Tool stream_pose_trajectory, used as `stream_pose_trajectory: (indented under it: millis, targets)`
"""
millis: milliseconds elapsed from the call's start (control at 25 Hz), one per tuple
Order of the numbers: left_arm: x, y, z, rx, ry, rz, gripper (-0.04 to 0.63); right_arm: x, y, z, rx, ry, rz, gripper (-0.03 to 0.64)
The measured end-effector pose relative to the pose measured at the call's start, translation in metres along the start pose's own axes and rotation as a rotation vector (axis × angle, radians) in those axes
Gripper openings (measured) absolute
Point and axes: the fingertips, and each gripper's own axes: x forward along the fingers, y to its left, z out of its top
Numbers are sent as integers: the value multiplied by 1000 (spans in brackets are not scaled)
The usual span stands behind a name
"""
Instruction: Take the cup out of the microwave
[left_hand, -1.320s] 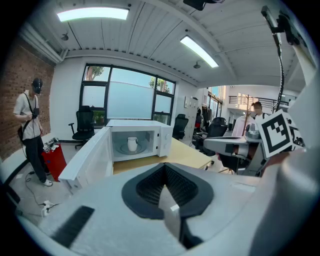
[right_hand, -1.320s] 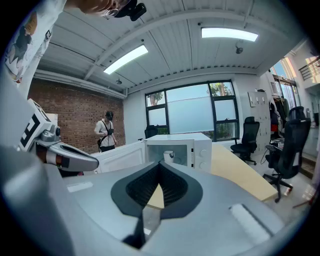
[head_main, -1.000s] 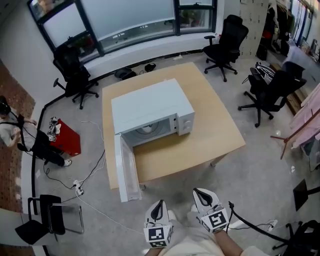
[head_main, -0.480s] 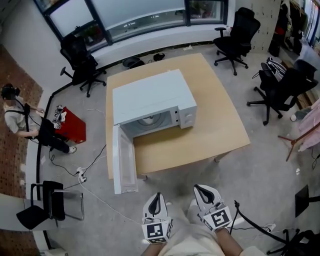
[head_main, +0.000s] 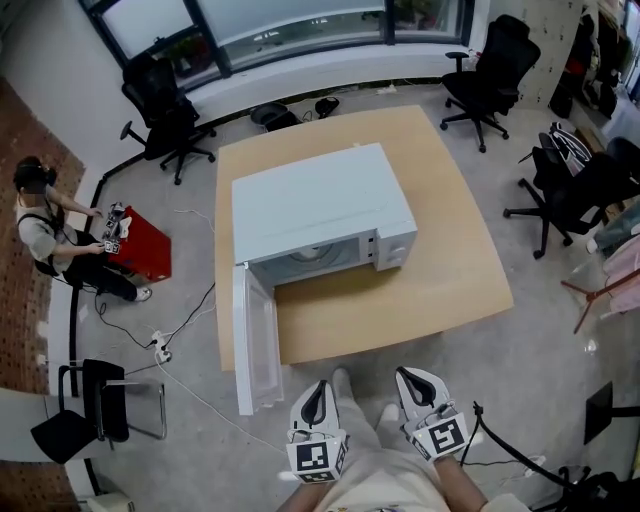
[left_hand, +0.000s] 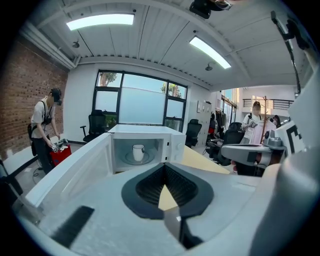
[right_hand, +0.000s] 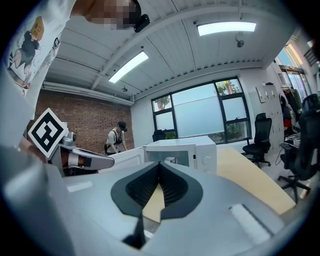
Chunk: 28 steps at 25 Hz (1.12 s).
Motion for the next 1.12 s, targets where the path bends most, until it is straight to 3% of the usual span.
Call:
stream_pose_trajectory:
  millis: [360, 640, 800, 1120]
  targets:
    - [70, 45, 29, 37, 8, -103, 3, 82, -14, 10, 22, -13, -78, 6]
    - [113, 57, 30, 16, 39, -80, 3, 128, -30, 5, 12, 18, -60, 6]
    - [138, 61, 39, 60, -76, -5, 7, 139, -38, -4, 19, 41, -37, 6]
    - [227, 97, 21, -6, -71, 75, 263, 154, -58, 3, 21, 40, -19, 6]
